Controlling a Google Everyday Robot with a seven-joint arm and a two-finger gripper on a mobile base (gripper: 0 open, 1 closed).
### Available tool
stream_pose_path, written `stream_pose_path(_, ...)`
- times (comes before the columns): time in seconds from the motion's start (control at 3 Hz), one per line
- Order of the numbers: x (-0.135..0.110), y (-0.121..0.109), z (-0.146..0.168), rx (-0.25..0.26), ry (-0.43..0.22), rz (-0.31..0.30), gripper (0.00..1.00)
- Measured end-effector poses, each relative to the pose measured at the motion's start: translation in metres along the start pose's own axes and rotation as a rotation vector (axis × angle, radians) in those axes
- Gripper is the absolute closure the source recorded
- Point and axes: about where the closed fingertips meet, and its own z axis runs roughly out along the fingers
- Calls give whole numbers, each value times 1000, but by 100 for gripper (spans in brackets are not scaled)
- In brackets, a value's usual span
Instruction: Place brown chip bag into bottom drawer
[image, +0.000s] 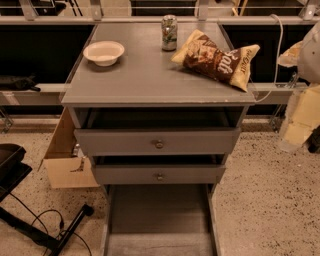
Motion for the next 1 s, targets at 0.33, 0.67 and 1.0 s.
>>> stream_pose_path(0.33,0,-3,0,9,-9,3,0)
stream_pose_path(0.67,-1,-17,2,56,-58,19,0)
stream_pose_path(1.0,-6,-67,11,120,-196,-5,0)
